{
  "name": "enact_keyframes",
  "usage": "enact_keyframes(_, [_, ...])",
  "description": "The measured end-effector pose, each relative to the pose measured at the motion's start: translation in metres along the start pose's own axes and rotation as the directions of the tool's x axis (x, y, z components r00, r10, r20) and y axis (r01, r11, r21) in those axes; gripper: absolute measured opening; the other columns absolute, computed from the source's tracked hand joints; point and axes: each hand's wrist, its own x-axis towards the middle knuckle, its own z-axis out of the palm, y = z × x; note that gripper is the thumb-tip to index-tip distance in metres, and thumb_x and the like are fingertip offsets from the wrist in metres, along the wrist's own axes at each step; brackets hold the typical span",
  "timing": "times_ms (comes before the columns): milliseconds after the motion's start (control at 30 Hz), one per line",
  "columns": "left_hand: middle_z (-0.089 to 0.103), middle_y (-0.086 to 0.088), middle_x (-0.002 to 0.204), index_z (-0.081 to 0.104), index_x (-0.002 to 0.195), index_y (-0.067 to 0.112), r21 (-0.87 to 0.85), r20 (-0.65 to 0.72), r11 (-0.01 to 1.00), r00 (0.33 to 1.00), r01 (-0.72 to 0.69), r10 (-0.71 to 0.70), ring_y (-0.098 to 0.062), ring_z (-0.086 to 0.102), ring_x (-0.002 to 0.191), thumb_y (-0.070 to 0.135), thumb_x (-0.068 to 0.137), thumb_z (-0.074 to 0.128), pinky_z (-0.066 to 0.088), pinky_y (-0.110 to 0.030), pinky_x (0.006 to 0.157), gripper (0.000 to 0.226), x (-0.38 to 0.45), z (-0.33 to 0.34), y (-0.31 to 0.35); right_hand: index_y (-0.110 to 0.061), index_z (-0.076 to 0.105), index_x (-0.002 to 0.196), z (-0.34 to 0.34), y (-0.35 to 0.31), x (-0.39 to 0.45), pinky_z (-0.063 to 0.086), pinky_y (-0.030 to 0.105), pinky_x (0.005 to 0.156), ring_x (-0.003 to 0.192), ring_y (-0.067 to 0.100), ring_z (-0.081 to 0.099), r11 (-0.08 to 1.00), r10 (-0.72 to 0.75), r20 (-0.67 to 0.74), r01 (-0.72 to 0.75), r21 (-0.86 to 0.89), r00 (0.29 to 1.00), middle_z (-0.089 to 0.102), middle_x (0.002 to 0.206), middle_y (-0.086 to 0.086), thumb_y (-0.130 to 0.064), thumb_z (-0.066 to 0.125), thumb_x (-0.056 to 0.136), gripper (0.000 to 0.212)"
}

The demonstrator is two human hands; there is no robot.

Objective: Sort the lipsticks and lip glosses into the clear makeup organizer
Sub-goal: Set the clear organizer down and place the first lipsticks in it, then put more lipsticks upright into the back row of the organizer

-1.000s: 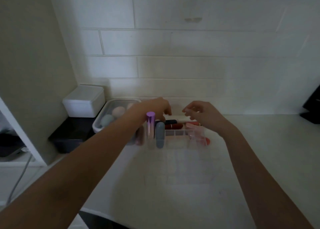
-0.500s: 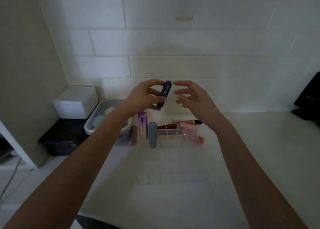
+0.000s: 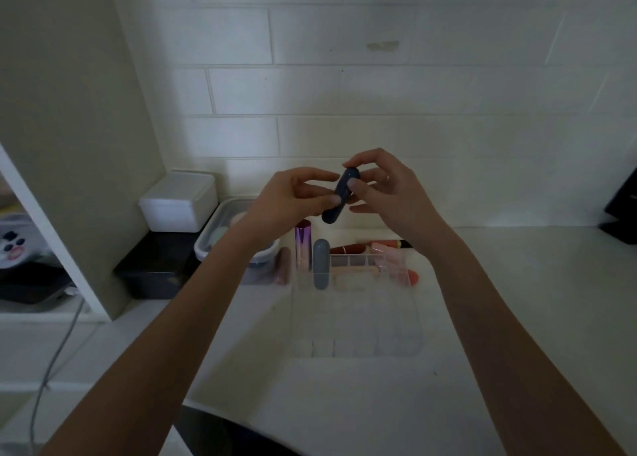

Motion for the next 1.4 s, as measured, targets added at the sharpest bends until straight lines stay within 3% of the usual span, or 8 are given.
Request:
enact_keyframes(133, [0.071,0.001,0.103,0.060,0.118,0.018,-0.119,-0.097,0.993,0.995,-0.007,-0.004,-0.008,0.070,0.093,0.020,0.093,0.054,0.055,-0.016,0.075,0.026,-0.014,-0.004,-0.021,-0.016,0.061,0.104,-0.021,-0.006,-0.001,0.058,0.032,0.082,0.084,0.016,0.071,0.994,0.078,0.136,-0.066,-0.090,0.988,0.072,0.087,0.004,-0.010,0.065,0.086,0.019])
enact_keyframes(333, [0.071,-0.006,0.097,0.063,0.105,0.016,-0.104,-0.355,0.983,0.929,-0.149,0.104,-0.014,0.071,0.089,0.012,0.095,0.048,0.056,-0.022,0.078,0.019,-0.028,-0.004,-0.045,-0.020,0.061,0.092,-0.010,-0.009,-0.003,0.055,0.023,0.077,0.079,0.013,0.070,0.974,0.121,0.306,-0.053,-0.221,0.944,0.072,0.091,0.004,-0.011,0.071,0.081,0.018])
enact_keyframes(600, [0.070,-0.007,0.098,0.063,0.103,0.014,-0.149,-0.299,0.980,0.951,-0.133,0.084,-0.014,0.071,0.085,0.008,0.094,0.047,0.057,-0.023,0.074,0.019,-0.021,0.005,-0.052,-0.025,0.057,0.076,-0.013,-0.007,-0.002,0.055,0.023,0.075,0.079,0.011,0.069,0.922,0.141,0.381,0.018,-0.386,0.914,0.072,0.094,-0.001,-0.012,0.074,0.077,0.022])
enact_keyframes(800, [0.071,-0.010,0.097,0.065,0.100,0.014,-0.077,-0.011,0.997,1.000,0.007,-0.008,-0.021,0.071,0.086,0.004,0.089,0.057,0.058,-0.031,0.078,0.017,0.003,-0.005,-0.045,-0.018,0.071,0.089,-0.005,0.000,0.000,0.049,0.017,0.074,0.077,0.001,0.062,0.885,0.202,0.466,0.044,-0.464,0.862,0.070,0.091,-0.010,-0.021,0.071,0.080,0.010])
enact_keyframes(933, [0.070,0.002,0.094,0.069,0.102,0.012,0.414,0.254,0.907,0.967,-0.079,-0.032,-0.008,0.068,0.083,0.007,0.080,0.069,0.054,-0.023,0.084,0.022,0.034,-0.001,-0.033,-0.022,0.069,0.093,-0.021,0.013,0.004,0.049,0.024,0.068,0.072,0.008,0.064,0.890,0.164,0.221,-0.048,-0.453,0.961,0.070,0.089,-0.005,-0.026,0.062,0.088,0.009])
enact_keyframes(1000, [0.069,0.004,0.092,0.070,0.105,0.011,0.505,0.367,0.859,0.922,-0.091,-0.118,-0.003,0.065,0.080,0.008,0.078,0.072,0.052,-0.021,0.086,0.027,0.046,0.013,-0.038,-0.024,0.067,0.090,-0.025,0.025,0.005,0.053,0.028,0.070,0.074,0.012,0.065,0.871,0.196,0.140,-0.107,-0.479,0.971,0.069,0.088,-0.001,-0.023,0.062,0.088,0.005])
enact_keyframes(1167, [0.070,-0.006,0.110,0.067,0.112,0.012,0.550,0.491,0.830,0.840,-0.096,-0.229,-0.012,0.065,0.094,0.000,0.082,0.063,0.050,-0.027,0.093,0.032,0.060,0.035,-0.062,-0.022,0.067,0.091,-0.029,0.039,0.003,0.053,0.024,0.072,0.078,0.014,0.065,0.870,0.279,0.156,-0.180,-0.459,0.948,0.067,0.087,-0.001,-0.017,0.062,0.088,0.007])
enact_keyframes(1400, [0.068,-0.006,0.115,0.064,0.116,0.009,0.570,0.545,0.809,0.802,-0.141,-0.245,-0.006,0.061,0.092,0.002,0.086,0.060,0.048,-0.015,0.085,0.031,0.064,0.038,-0.071,-0.021,0.068,0.091,-0.027,0.040,0.005,0.055,0.032,0.078,0.081,0.020,0.069,0.887,0.272,0.157,-0.183,-0.424,0.949,0.071,0.092,0.005,-0.016,0.062,0.088,0.009])
